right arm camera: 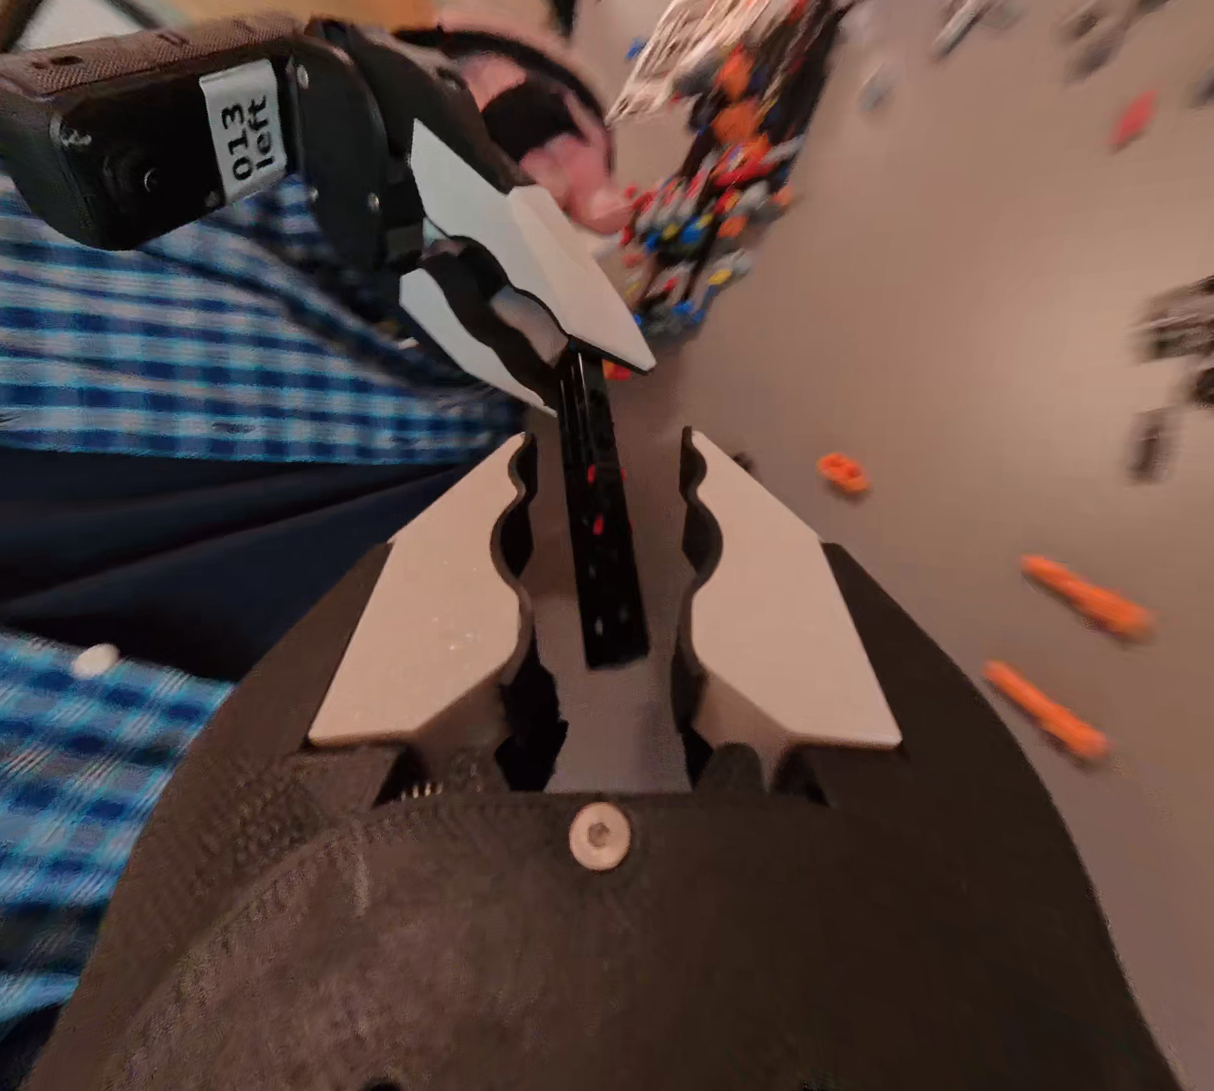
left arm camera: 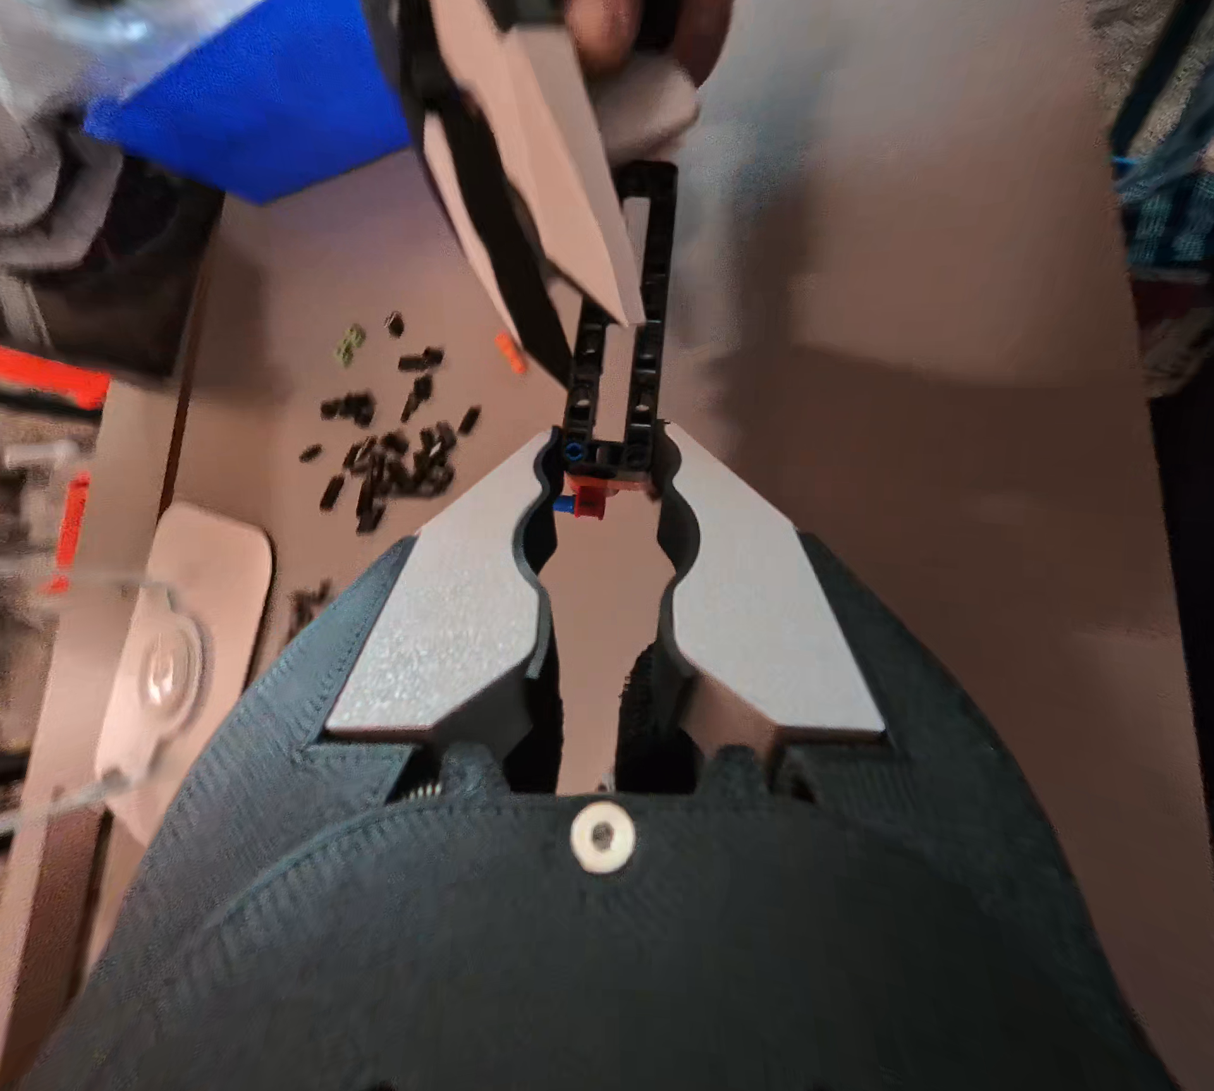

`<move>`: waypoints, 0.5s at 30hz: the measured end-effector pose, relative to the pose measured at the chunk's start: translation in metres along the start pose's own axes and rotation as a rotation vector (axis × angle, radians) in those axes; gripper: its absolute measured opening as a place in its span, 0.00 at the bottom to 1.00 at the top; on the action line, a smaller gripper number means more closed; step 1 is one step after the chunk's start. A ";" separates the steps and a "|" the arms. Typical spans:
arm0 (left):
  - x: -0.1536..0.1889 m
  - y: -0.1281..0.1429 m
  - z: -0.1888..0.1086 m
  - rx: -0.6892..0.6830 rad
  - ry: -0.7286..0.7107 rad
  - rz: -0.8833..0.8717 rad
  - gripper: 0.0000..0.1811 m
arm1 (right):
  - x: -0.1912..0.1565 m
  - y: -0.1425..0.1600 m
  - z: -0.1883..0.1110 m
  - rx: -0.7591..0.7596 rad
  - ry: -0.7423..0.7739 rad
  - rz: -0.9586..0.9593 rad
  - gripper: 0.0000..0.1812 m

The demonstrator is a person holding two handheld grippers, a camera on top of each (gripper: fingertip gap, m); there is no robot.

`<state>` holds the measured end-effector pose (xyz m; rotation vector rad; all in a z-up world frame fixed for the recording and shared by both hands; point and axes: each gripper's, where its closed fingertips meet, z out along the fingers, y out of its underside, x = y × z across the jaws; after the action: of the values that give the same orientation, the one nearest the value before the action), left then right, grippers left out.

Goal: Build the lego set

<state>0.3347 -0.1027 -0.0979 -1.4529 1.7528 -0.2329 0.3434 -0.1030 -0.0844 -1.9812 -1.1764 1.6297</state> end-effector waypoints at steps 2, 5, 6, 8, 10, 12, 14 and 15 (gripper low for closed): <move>-0.010 0.014 -0.009 -0.043 -0.038 -0.087 0.15 | 0.006 -0.018 -0.018 0.067 0.194 -0.129 0.19; -0.017 0.035 -0.022 -0.110 -0.048 -0.221 0.14 | -0.005 -0.020 -0.029 0.016 0.374 -0.291 0.09; -0.017 0.041 -0.026 -0.126 -0.047 -0.255 0.14 | -0.004 -0.018 -0.027 -0.020 0.433 -0.338 0.10; -0.013 0.046 -0.029 -0.131 -0.030 -0.310 0.14 | -0.006 -0.015 -0.013 -0.068 0.480 -0.444 0.18; -0.005 0.046 -0.028 -0.135 -0.012 -0.323 0.15 | -0.005 -0.012 0.007 -0.121 0.509 -0.549 0.21; 0.002 0.042 -0.024 -0.135 0.007 -0.322 0.14 | 0.003 -0.008 0.025 -0.197 0.549 -0.644 0.21; 0.004 0.036 -0.024 -0.110 0.001 -0.331 0.14 | 0.018 -0.001 0.035 -0.282 0.586 -0.696 0.17; 0.004 0.035 -0.025 -0.102 0.006 -0.345 0.14 | 0.021 0.000 0.039 -0.294 0.578 -0.706 0.15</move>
<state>0.2919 -0.1042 -0.1053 -1.8283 1.5277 -0.3310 0.3078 -0.0972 -0.1103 -1.6989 -1.6486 0.5201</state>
